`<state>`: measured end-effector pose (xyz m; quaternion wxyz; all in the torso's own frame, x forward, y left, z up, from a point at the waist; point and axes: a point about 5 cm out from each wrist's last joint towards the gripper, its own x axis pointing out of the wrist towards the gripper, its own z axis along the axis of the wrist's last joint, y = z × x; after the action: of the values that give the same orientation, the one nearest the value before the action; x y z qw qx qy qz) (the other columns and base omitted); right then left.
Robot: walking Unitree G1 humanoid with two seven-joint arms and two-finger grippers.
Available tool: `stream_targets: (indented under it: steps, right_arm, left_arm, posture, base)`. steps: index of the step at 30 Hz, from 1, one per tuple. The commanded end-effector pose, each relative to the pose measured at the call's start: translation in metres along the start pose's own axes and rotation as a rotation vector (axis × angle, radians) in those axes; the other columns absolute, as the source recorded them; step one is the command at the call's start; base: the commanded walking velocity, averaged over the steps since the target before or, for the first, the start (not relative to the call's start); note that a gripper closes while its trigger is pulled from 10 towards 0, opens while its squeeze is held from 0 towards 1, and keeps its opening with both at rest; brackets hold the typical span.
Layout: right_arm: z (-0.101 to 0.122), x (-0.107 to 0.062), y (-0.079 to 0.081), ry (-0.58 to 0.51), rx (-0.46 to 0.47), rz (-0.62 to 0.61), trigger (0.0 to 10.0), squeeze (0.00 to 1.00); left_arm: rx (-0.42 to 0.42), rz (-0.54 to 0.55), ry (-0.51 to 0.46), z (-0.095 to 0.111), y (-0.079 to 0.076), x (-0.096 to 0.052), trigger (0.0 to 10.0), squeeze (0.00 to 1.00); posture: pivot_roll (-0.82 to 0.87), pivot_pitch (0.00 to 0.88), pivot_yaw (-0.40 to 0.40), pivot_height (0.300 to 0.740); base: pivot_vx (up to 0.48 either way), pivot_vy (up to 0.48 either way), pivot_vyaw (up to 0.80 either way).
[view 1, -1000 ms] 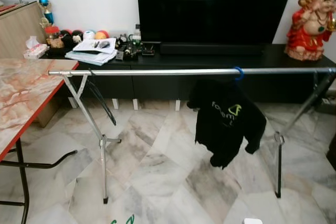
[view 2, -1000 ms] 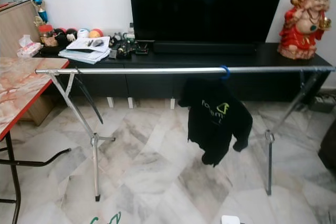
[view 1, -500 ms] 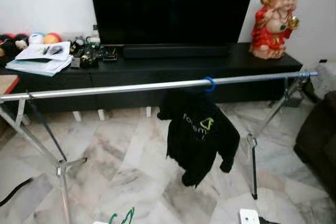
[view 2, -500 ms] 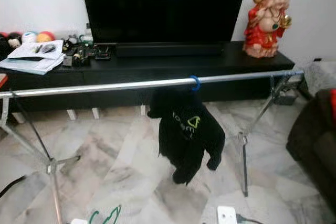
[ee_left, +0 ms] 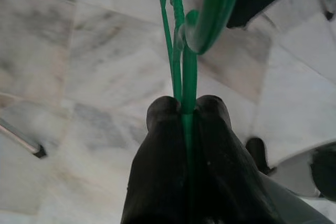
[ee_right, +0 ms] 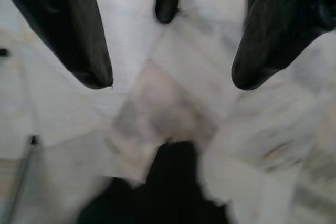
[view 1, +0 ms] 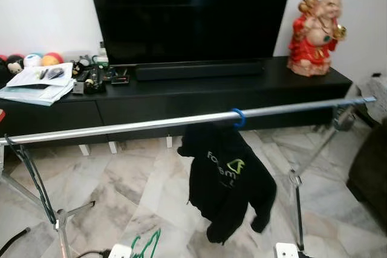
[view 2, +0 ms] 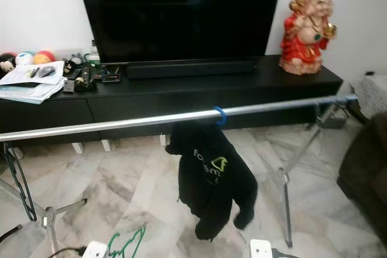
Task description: Hang hanger
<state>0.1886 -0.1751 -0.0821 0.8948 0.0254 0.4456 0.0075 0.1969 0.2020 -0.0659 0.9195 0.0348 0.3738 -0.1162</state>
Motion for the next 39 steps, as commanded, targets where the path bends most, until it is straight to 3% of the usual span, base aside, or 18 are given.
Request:
stream_targets:
  steps: [1, 11, 20, 26, 39]
  right_arm:
    - [-0.008, -0.003, -0.009, 0.01, -0.006, -0.019, 10.0, 0.0]
    - [-0.013, -0.005, -0.012, 0.019, 0.0, -0.029, 10.0, 0.0]
    - [-0.018, -0.006, -0.013, 0.031, -0.001, -0.032, 10.0, 0.0]
    - [-0.016, -0.004, -0.002, 0.026, -0.008, -0.018, 10.0, 0.0]
    - [-0.031, -0.009, -0.009, 0.038, -0.003, -0.025, 10.0, 0.0]
  left_arm:
    - [0.021, -0.018, -0.054, 0.015, -0.002, 0.004, 10.0, 0.0]
    - [0.035, -0.039, -0.086, 0.024, -0.005, 0.008, 10.0, 0.0]
    - [0.041, -0.053, -0.125, 0.028, -0.007, 0.007, 10.0, 0.0]
    - [0.07, -0.079, -0.149, 0.036, -0.009, 0.009, 10.0, 0.0]
    - [0.064, -0.12, -0.176, 0.04, -0.013, 0.01, 10.0, 0.0]
  posture:
    - [0.12, 0.02, -0.023, 0.74]
    - [0.11, 0.02, -0.019, 0.74]
    - [0.12, 0.022, -0.02, 0.74]
    - [0.12, 0.018, -0.018, 0.74]
    - [0.12, 0.014, -0.018, 0.74]
  base:
    - [0.0, 0.0, 0.0]
    - [0.0, 0.0, 0.0]
    - [0.25, 0.0, 0.0]
    - [0.331, 0.0, 0.0]
    - [0.222, 0.0, 0.0]
